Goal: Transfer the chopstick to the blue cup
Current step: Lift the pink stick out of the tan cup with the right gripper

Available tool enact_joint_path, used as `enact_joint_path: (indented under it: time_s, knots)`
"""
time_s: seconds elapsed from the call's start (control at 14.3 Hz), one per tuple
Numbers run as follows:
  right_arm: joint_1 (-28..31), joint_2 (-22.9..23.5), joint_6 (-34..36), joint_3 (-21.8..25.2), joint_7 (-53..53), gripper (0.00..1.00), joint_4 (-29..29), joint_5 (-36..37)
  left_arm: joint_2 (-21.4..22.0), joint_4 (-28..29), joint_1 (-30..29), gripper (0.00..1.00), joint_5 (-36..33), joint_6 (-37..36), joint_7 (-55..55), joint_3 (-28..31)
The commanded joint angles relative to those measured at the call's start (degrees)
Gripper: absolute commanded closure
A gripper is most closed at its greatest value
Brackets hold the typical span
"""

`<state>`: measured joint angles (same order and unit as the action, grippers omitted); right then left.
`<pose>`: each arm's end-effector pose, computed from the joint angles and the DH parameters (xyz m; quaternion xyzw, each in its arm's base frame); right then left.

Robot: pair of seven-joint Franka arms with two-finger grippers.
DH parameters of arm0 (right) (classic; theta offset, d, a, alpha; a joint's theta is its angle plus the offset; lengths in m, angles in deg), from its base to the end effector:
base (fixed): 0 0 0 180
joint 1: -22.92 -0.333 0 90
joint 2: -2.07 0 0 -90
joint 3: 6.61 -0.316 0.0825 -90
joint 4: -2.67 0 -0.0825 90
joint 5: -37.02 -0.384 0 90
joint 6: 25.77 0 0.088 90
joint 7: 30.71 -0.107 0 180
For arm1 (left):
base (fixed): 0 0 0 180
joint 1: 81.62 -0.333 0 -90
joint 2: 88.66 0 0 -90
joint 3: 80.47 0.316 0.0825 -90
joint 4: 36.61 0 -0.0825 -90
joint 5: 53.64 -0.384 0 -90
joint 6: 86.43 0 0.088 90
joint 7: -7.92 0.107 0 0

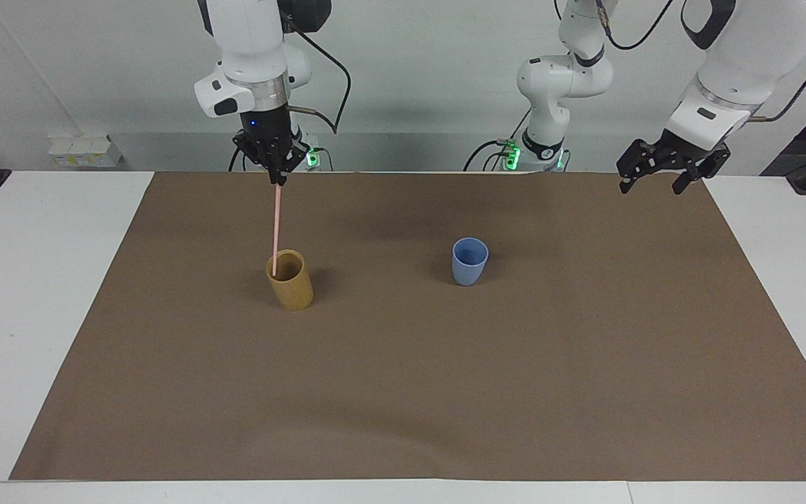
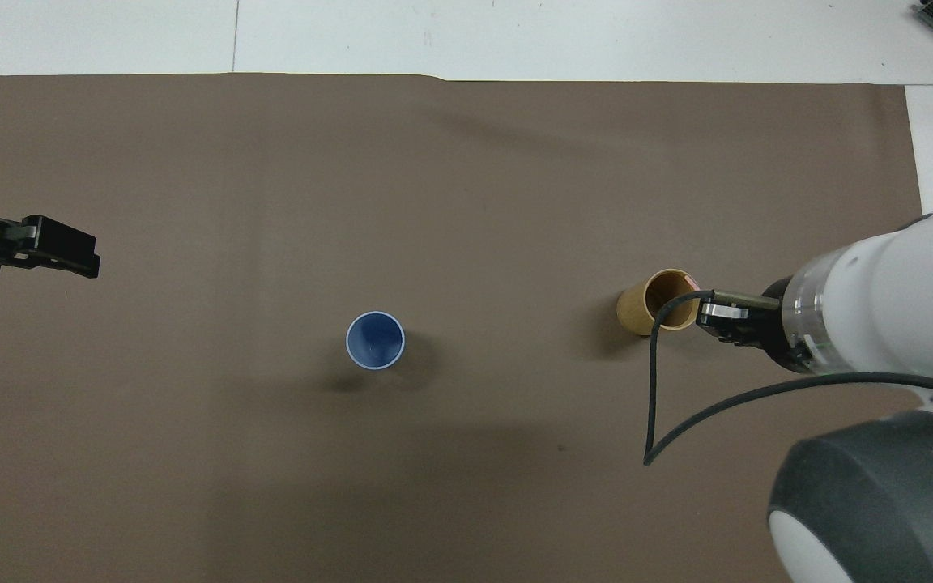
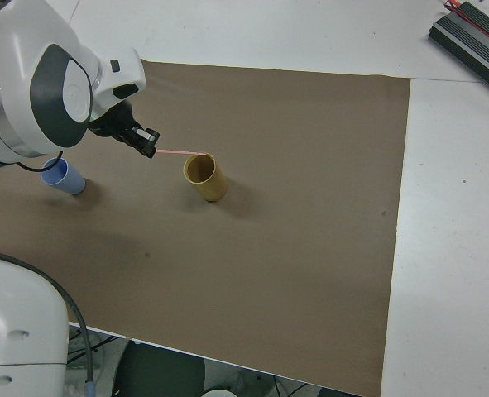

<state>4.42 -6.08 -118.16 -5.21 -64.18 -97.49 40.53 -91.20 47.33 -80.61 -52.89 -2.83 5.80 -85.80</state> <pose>0.4917 0.1438 0.6202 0.9896 -0.1410 0.0153 0.0247 0.5537 -0.0617 0.6398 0.9990 -0.0374 -0.0256 0.0067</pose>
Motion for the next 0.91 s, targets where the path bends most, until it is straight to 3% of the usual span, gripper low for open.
enact_joint_path:
  time_s: [0.0,0.84]
  knots:
    - [0.8,0.5,2.0,1.0,0.4,1.0,3.2,-2.8,0.7,0.5,-0.7,0.0,-0.7,-0.3,0.0,-0.5]
    - [1.1,0.2,6.2,2.1,-0.5,1.0,7.4,-8.8,0.7,0.5,-0.7,0.0,-0.7,-0.3,0.0,-0.5]
